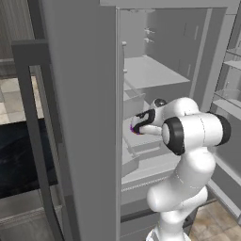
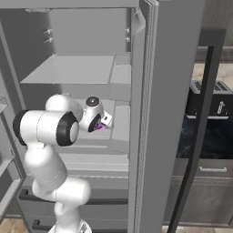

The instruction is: Take the cake and donut from the fridge and place them on the empty tray on the dining counter.

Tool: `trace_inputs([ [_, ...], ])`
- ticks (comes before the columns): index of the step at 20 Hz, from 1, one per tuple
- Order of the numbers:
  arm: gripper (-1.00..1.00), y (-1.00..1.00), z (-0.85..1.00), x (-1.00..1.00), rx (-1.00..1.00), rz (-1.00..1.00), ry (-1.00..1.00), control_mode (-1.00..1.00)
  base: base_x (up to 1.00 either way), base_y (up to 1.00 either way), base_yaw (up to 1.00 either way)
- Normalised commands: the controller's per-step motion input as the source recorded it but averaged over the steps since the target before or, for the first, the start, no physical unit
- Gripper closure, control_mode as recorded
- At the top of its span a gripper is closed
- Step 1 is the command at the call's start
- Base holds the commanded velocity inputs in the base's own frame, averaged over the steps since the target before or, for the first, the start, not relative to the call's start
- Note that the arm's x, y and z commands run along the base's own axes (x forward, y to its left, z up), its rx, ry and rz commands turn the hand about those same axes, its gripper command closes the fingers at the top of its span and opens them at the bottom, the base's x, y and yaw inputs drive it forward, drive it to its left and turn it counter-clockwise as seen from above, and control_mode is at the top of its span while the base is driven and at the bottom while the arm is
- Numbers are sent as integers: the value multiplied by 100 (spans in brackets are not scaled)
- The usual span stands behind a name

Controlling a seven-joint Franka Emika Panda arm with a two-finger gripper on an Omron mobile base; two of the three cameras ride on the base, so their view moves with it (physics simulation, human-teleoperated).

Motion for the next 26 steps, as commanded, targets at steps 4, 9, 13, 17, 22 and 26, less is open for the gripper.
trace_inputs([
  [4,-100,0,-31,39,0,0,1,-100,0,0,0],
  [9,100,0,-51,7,0,0,5,-100,0,0,0],
  [13,100,11,-64,-13,1,0,22,-100,0,0,0],
  [17,100,46,-86,-25,-5,2,24,-100,0,0,0],
  [22,100,16,-61,-63,-2,2,12,-100,0,0,0],
  [26,100,0,-21,-100,1,0,-3,-100,0,0,0],
])
